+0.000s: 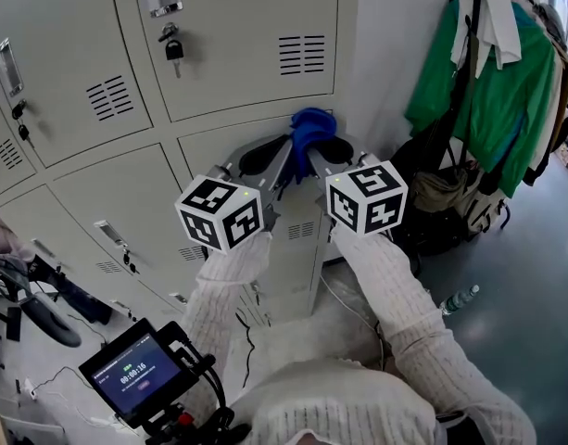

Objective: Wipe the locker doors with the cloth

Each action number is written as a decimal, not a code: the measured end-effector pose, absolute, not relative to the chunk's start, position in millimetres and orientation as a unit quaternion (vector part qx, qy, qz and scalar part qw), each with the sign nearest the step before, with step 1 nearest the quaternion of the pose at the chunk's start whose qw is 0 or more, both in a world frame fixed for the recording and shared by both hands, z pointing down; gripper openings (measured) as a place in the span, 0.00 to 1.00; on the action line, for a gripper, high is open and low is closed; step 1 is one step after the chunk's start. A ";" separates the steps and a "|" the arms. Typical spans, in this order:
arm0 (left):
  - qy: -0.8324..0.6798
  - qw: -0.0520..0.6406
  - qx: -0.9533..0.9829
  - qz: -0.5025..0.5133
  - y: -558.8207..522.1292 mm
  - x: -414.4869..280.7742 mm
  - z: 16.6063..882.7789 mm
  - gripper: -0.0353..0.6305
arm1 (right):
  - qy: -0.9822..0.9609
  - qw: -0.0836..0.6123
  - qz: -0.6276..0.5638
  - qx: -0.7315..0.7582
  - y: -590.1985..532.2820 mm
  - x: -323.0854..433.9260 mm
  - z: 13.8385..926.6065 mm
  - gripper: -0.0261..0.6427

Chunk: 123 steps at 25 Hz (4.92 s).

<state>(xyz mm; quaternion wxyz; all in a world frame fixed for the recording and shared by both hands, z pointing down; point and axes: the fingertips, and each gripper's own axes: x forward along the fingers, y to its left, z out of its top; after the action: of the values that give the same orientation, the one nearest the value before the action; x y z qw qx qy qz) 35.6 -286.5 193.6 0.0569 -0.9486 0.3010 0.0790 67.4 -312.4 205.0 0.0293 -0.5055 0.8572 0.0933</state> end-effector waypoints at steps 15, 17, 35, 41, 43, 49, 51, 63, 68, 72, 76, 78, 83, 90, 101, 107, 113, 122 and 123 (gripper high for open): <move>0.299 0.016 -0.953 0.053 -294.8 39.4 235.1 0.06 | 0.863 0.021 0.072 -0.499 -313.2 68.2 239.7 0.12; 0.300 0.006 -0.953 0.040 -295.5 39.4 248.1 0.06 | 0.864 0.015 0.065 -0.499 -314.0 68.3 249.2 0.12; 0.300 -0.113 -0.947 -0.029 -302.0 35.6 369.1 0.06 | 0.864 -0.048 -0.046 -0.498 -318.7 67.1 369.9 0.12; 0.299 -0.153 -0.941 -0.044 -298.6 37.4 406.9 0.06 | 0.862 -0.067 -0.091 -0.494 -318.9 66.1 415.1 0.12; 0.301 -0.169 -0.937 -0.046 -297.7 37.3 420.1 0.06 | 0.861 -0.076 -0.104 -0.492 -319.3 65.2 429.6 0.12; 0.307 -0.216 -0.925 -0.055 -299.8 36.4 462.4 0.06 | 0.853 -0.099 -0.151 -0.489 -320.6 64.3 475.9 0.12; 0.309 -0.228 -0.921 -0.059 -300.8 35.4 475.5 0.06 | 0.850 -0.110 -0.165 -0.488 -320.8 63.2 491.3 0.12; 0.323 -0.293 -0.898 -0.059 -305.5 33.7 527.7 0.06 | 0.841 -0.158 -0.196 -0.479 -322.1 62.4 544.0 0.12; 0.328 -0.310 -0.890 -0.061 -302.8 32.5 542.5 0.06 | 0.837 -0.168 -0.210 -0.478 -321.5 61.3 559.5 0.12; 0.327 -0.316 -0.888 -0.067 -301.5 33.0 547.9 0.06 | 0.832 -0.186 -0.208 -0.480 -322.0 61.4 563.6 0.12; 0.330 -0.316 -0.887 -0.071 -301.5 32.4 548.7 0.06 | 0.828 -0.193 -0.212 -0.483 -322.2 61.2 564.6 0.12; 0.328 -0.315 -0.888 -0.072 -300.1 32.7 547.1 0.06 | 0.828 -0.192 -0.217 -0.481 -321.5 61.1 564.6 0.12; 0.304 -0.303 -0.901 -0.062 -287.1 32.6 529.3 0.06 | 0.847 -0.150 -0.217 -0.462 -312.6 57.4 548.4 0.12; 0.309 -0.252 -0.916 -0.039 -260.0 26.5 483.3 0.06 | 0.877 -0.093 -0.177 -0.436 -284.0 46.0 498.2 0.12; 0.329 -0.216 -0.919 0.010 -189.2 2.2 447.0 0.06 | 0.914 -0.049 -0.172 -0.364 -212.5 17.6 462.8 0.12; 0.333 -0.225 -0.915 0.034 -167.5 -11.2 452.5 0.06 | 0.932 -0.044 -0.183 -0.309 -185.1 10.8 466.0 0.12; 0.339 -0.224 -0.913 0.037 -163.7 -4.9 455.2 0.06 | 0.920 0.007 -0.167 -0.354 -175.8 26.5 459.5 0.12; 0.339 -0.214 -0.915 0.040 -167.9 -3.5 441.4 0.06 | 0.913 0.034 -0.144 -0.380 -172.6 40.2 444.7 0.12; 0.339 -0.214 -0.915 0.040 -167.5 -3.3 441.3 0.06 | 0.913 0.034 -0.144 -0.380 -171.3 38.7 445.0 0.12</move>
<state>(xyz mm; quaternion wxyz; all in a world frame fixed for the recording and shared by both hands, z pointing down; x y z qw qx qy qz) -3.3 -167.5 441.3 -0.2142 -0.9153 0.3386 0.0398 38.7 -171.3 445.0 0.0344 -0.3797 0.9131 -0.1445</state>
